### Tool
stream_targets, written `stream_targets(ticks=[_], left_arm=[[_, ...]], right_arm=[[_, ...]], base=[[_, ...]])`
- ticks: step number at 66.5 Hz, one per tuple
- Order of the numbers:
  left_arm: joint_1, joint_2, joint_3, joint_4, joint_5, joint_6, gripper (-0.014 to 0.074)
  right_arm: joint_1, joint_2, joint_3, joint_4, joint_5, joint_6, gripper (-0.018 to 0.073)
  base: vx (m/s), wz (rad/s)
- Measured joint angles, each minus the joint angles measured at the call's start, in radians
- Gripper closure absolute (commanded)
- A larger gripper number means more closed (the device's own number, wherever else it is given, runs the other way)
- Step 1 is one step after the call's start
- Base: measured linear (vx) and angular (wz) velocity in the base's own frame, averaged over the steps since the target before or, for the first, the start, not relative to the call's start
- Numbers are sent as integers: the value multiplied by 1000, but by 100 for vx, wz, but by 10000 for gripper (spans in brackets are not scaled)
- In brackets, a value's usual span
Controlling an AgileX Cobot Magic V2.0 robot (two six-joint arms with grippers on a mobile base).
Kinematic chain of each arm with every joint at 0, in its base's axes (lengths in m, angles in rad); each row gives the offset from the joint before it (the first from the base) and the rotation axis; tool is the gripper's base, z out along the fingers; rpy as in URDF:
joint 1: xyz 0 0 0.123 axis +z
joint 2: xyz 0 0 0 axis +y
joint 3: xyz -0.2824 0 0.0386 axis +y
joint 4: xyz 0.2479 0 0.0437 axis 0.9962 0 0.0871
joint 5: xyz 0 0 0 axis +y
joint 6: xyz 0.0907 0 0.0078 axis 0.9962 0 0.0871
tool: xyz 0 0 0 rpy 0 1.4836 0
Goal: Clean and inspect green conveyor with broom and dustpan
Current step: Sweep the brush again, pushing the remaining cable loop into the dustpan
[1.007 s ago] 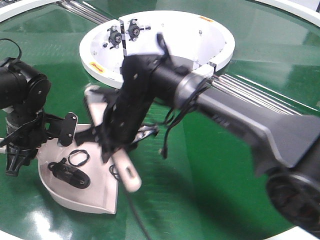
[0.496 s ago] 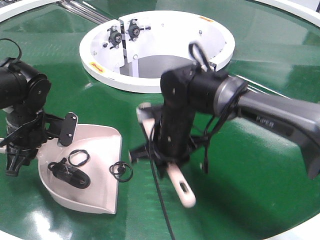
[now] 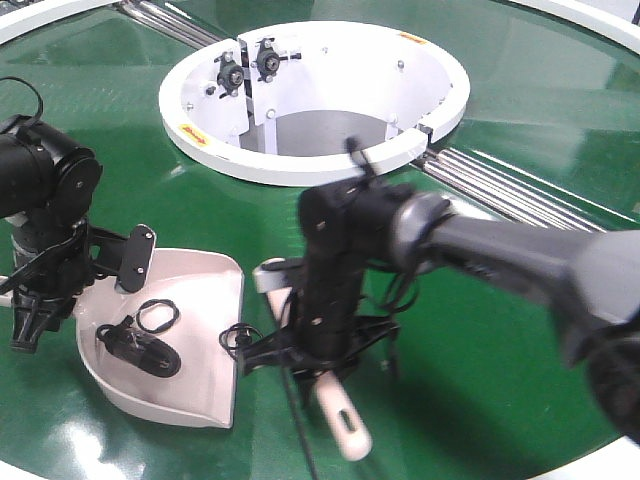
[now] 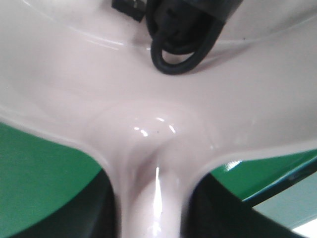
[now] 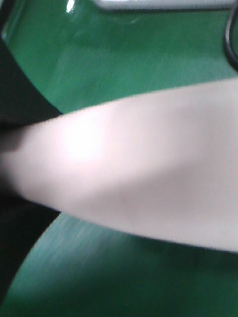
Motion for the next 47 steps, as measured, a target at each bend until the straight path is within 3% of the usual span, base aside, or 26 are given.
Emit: stream_targets(ticks=[28,47], left_arm=[[4,0,0,16,5,0,603],[7,0,0,8,9,0,603]], right_arm=[[126,174,-380,121,25,-62,564],[117,145,-423,109,20,-88,564]], base=[[0,0],[0,0]])
